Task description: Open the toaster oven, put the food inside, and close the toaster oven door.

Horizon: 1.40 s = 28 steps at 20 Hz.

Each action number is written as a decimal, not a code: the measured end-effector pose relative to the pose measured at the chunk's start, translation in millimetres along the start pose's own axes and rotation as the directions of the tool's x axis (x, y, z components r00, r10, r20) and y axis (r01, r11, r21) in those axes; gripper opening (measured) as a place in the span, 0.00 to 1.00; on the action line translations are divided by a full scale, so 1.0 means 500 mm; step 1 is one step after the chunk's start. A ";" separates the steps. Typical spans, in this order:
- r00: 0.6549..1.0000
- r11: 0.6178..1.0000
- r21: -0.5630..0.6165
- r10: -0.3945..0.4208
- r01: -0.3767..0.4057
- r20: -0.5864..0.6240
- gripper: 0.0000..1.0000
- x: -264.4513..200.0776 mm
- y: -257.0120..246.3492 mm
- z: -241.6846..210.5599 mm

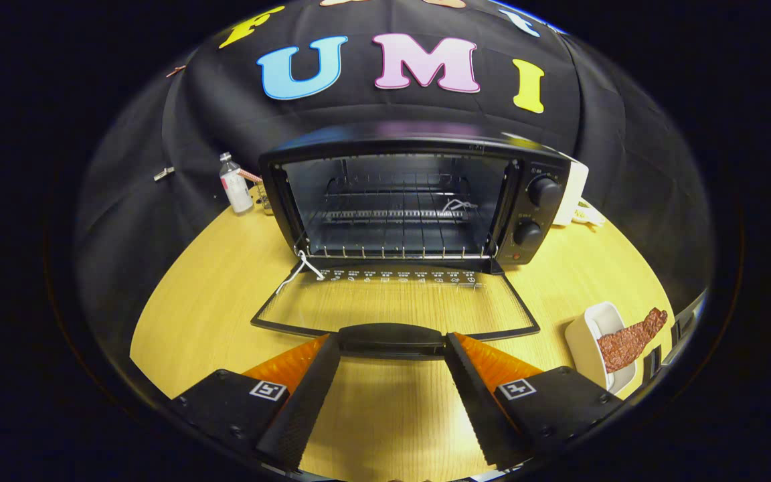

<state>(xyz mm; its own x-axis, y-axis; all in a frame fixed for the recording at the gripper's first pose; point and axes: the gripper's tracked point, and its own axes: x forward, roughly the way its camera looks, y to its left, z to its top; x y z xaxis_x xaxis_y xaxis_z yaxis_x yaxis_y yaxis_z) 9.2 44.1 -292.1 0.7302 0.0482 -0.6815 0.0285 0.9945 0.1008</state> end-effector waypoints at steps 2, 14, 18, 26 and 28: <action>1.000 1.000 -0.019 0.013 -0.013 -0.007 0.98 -0.003 0.000 -0.007; 0.985 0.997 -0.050 0.062 -0.055 0.163 0.98 -0.174 -0.070 0.127; 0.976 0.999 0.014 0.046 -0.050 0.213 0.98 -0.236 -0.142 0.181; 0.969 0.998 0.035 0.037 -0.047 0.246 0.99 -0.282 -0.338 0.247; 0.971 0.997 0.050 0.037 -0.050 0.236 0.99 -0.284 -0.398 0.247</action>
<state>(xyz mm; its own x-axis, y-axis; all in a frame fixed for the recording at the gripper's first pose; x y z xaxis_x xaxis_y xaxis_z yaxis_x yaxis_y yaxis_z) -16.0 -172.3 -126.1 0.8713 0.0615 -0.4869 0.0262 0.9849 0.1713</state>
